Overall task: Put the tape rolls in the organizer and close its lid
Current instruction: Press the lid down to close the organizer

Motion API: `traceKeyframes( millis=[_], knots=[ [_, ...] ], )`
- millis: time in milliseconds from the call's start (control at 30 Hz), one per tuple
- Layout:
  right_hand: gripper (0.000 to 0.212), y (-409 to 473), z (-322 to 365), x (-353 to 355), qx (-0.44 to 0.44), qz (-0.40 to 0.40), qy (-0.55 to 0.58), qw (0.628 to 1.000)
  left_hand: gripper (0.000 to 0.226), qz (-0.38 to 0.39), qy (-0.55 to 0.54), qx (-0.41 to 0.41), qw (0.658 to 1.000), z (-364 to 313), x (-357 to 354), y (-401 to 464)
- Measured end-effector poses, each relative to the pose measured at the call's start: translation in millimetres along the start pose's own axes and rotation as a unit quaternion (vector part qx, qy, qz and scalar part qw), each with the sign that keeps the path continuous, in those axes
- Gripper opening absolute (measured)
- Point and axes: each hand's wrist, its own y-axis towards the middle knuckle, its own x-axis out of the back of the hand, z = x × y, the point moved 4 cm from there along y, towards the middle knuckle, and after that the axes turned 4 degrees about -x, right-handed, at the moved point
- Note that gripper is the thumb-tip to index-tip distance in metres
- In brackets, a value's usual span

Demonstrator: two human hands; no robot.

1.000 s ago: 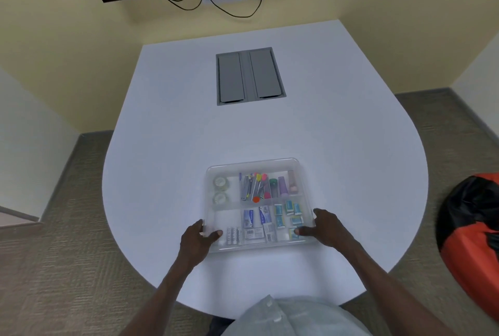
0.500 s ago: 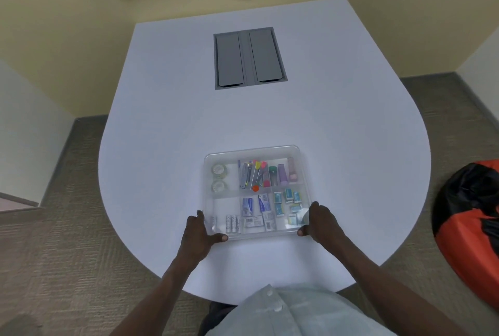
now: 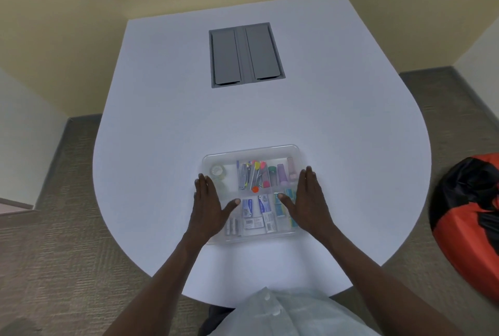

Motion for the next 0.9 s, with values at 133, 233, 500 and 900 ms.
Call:
traceKeyframes(
  millis=[133,233,500,900],
  knots=[
    [0.089,8,-1,-13,0.032,-0.027,-0.071,0.997,0.11,0.002,0.048,-0.018,0.999,9,-14,9],
    [0.09,9,-10,-24,0.032,-0.037,-0.074,0.996,0.116,-0.021,0.086,-0.048,0.995,19,-27,9],
    [0.098,11,-14,-30,0.038,-0.039,-0.067,0.996,0.104,-0.054,0.116,-0.072,0.989,26,-34,6],
    [0.1,51,19,-9,0.089,-0.029,-0.118,0.989,0.116,-0.012,0.147,-0.091,0.985,3,-15,42]
  ],
)
